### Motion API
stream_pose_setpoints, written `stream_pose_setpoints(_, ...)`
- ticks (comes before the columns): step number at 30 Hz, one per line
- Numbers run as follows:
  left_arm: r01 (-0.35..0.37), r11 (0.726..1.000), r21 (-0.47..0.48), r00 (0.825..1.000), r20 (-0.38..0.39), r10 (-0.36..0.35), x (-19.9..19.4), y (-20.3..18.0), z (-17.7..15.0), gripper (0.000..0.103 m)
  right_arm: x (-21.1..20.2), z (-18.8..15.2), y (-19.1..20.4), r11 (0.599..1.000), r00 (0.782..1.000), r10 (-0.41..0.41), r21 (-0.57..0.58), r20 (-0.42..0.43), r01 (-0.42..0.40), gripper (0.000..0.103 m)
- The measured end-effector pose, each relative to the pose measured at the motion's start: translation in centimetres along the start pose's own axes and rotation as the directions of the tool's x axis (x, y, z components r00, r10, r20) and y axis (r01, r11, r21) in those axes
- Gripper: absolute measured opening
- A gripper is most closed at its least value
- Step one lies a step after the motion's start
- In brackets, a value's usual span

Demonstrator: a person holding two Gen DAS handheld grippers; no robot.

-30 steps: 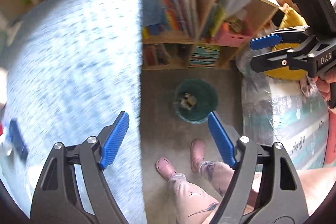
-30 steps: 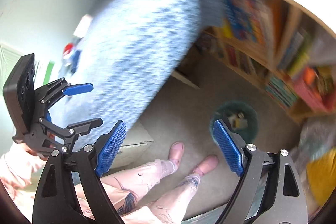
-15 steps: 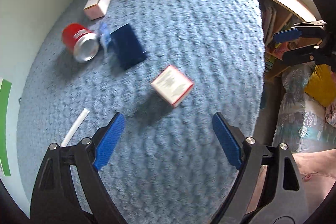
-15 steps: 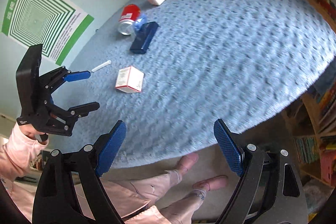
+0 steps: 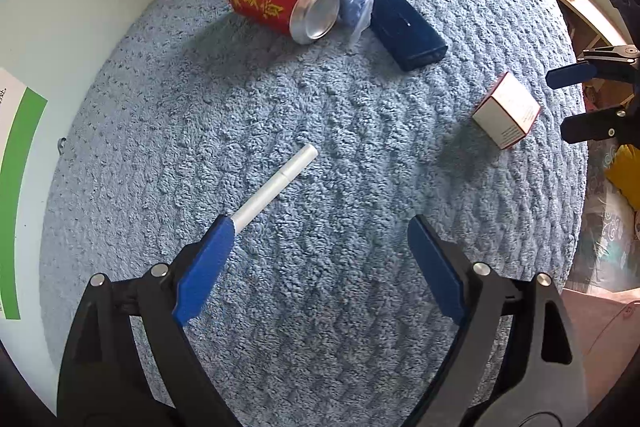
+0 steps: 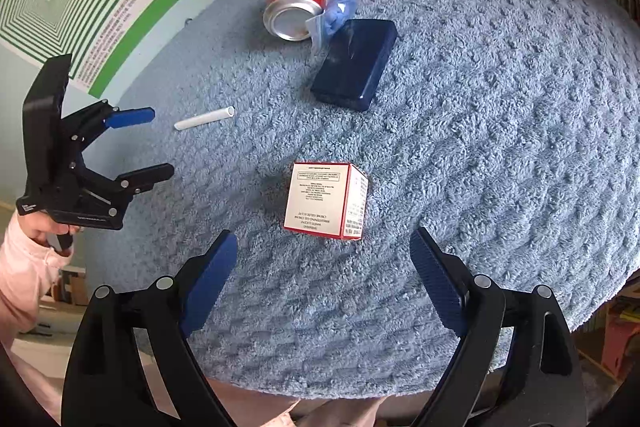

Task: Collect trash
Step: 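Move both tools back over the bed toward the white tube and small box, then grasp the white tube with the left tool while the right tool grasps the small white-and-red box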

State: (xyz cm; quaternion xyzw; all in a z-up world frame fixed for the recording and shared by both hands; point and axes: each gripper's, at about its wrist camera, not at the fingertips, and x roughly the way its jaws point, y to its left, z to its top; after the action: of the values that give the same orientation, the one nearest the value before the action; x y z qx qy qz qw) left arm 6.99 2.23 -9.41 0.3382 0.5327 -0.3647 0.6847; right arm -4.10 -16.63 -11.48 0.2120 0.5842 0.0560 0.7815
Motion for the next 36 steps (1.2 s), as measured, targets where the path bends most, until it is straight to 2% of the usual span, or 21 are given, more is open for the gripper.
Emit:
stream_pose_setpoints(10,0.013,0.999,0.032,1.0,-0.023,-0.012,2.6,3.5,-0.7,0.086,2.3,1.3,1.2,0.997,0.997,-0.066,0.048,-0.029,0.067,0.087)
stream_pose_setpoints(18,0.043,0.998,0.044,0.999,-0.024,-0.042,4.3,4.6,-0.5,0.086,3.5,1.6,2.1,0.993,0.993,-0.107,0.05,-0.044,0.109,0.087)
stream_pose_setpoints(26,0.052,0.997,0.056,0.998,-0.025,-0.05,6.0,5.3,0.2,0.086,4.1,2.0,2.4,0.982,0.985,-0.169,0.08,-0.02,0.17,0.086)
stream_pose_setpoints(28,0.057,0.997,0.057,0.998,-0.027,-0.056,6.3,5.4,0.3,0.08,3.8,1.8,2.0,0.979,0.982,-0.189,0.07,-0.024,0.19,0.084)
stream_pose_setpoints(29,0.06,0.996,0.061,0.998,-0.034,-0.058,6.5,5.4,0.3,0.077,3.9,1.9,2.0,0.977,0.979,-0.204,0.063,-0.03,0.205,0.079)
stream_pose_setpoints(30,0.063,0.996,0.065,0.997,-0.043,-0.061,6.8,5.4,0.4,0.072,3.9,1.8,1.9,0.976,0.977,-0.209,0.06,-0.035,0.211,0.077)
stream_pose_setpoints(32,0.071,0.995,0.067,0.996,-0.05,-0.068,7.4,5.6,0.4,0.067,4.1,1.8,1.9,0.973,0.974,-0.221,0.057,-0.042,0.223,0.076)
stream_pose_setpoints(34,0.086,0.995,0.059,0.995,-0.046,-0.083,7.5,5.8,0.5,0.06,4.4,1.9,1.9,0.97,0.971,-0.236,0.055,-0.046,0.238,0.068)
stream_pose_setpoints(36,0.097,0.994,0.053,0.995,-0.042,-0.095,7.5,5.8,0.6,0.052,4.6,1.9,1.9,0.968,0.969,-0.243,0.052,-0.053,0.246,0.054)
